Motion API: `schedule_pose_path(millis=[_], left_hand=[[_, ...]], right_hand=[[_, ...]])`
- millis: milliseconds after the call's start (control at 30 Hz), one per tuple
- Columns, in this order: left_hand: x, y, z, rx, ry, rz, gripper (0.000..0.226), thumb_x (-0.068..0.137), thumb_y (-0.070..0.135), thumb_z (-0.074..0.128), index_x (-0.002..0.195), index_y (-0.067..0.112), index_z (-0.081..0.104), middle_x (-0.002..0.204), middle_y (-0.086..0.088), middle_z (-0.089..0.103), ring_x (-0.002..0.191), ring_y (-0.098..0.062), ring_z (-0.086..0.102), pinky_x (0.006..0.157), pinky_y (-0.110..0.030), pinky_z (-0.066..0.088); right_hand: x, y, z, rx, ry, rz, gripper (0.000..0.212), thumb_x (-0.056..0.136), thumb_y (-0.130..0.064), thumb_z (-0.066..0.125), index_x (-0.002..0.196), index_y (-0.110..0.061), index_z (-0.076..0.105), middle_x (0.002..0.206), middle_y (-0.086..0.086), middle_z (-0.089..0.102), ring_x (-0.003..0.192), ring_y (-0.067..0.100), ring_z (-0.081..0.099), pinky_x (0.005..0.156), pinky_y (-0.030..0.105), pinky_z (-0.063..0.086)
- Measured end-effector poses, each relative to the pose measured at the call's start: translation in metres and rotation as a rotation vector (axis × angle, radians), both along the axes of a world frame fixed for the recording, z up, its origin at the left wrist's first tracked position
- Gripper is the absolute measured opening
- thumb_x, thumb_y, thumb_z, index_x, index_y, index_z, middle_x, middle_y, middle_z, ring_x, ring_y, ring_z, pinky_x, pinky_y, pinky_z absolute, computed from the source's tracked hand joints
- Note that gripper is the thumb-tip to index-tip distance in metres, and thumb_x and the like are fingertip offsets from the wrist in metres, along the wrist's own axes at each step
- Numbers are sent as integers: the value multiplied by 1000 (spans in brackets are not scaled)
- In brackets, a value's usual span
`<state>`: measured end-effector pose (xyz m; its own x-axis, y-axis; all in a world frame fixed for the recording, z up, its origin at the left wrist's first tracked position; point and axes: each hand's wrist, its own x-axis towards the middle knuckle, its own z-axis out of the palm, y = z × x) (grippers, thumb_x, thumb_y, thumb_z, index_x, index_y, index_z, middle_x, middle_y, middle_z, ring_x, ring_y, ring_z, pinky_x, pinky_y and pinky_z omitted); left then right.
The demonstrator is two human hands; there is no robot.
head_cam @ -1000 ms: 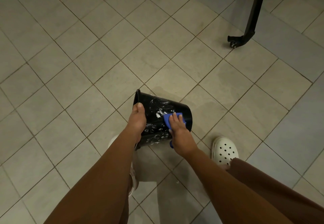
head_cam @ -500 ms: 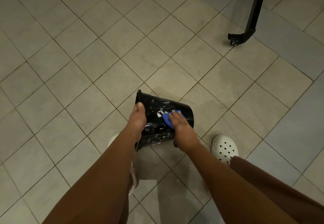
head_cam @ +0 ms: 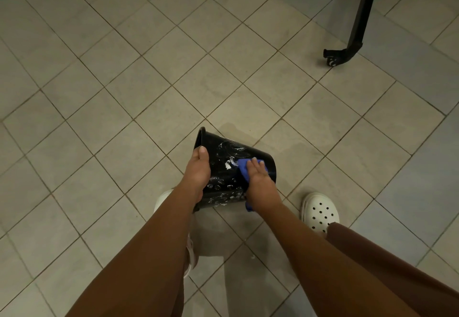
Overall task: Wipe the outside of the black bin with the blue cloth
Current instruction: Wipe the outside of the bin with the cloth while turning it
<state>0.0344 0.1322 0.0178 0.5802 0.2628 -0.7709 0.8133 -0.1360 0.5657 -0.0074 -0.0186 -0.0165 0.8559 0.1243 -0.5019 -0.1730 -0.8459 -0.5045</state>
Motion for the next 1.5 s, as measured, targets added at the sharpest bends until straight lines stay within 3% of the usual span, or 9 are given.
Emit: schedule_pose_path(millis=[200,300,467,533,633,733,867,1067,1500], left_hand=[[-1,2,-1,9,-17,18,48,105,48,21,143,24,40,137,-15,53,123,-35,53,105,-56,43],[-1,2,0,-12,-5,46,49,105,48,20,143,25,40,135,-16,54,121,-35,54,104,-56,44],[0,1,-2,-26,-16,47,49,106,48,20,145,26,38,136,-13,53,122,-33,53,106,-55,43],[1,2,-4,-29,-4,68,49,105,50,20,144,28,38,135,-14,54,120,-35,54,104,-58,43],[1,2,-4,-37,20,74,48,104,52,20,144,30,37,132,-15,54,118,-36,55,101,-60,45],[1,2,-2,-56,30,70,47,104,51,20,143,31,37,131,-15,55,116,-36,57,100,-60,46],[2,2,-2,-61,33,91,46,105,50,21,143,30,38,131,-14,55,117,-35,56,101,-59,46],[0,2,-3,-8,-20,39,48,105,48,20,143,26,39,132,-14,55,118,-33,55,102,-55,46],[0,3,-5,26,-38,3,49,106,47,20,145,25,39,140,-12,52,127,-32,50,109,-54,40]], right_hand=[[-11,9,1,23,-63,-22,67,89,-3,54,147,-11,22,155,11,16,143,26,14,118,36,16],[-7,5,3,160,-109,-92,37,92,-12,53,128,-16,44,129,7,42,115,20,48,95,20,44],[3,-8,-1,157,-207,-345,25,87,1,52,112,-5,54,114,10,50,103,23,50,86,23,41],[-8,-5,-2,202,-274,-276,22,89,-3,54,111,-3,58,117,13,55,109,27,52,90,26,42],[-27,-8,-13,247,-284,-110,46,87,-8,59,132,-6,50,144,11,41,137,27,31,114,37,24],[-31,-21,-21,194,-265,80,65,88,-12,54,146,-17,26,155,3,18,145,24,6,115,44,5],[-27,-19,-20,177,-163,66,74,90,-1,48,148,-19,7,155,-5,-5,143,17,-14,118,40,1],[-40,-2,-12,77,-197,8,69,89,5,47,148,-11,15,157,11,6,139,19,-11,119,44,10],[-36,-5,0,-27,-111,23,66,94,0,38,150,-11,4,158,9,-4,145,23,-8,115,32,-8]])
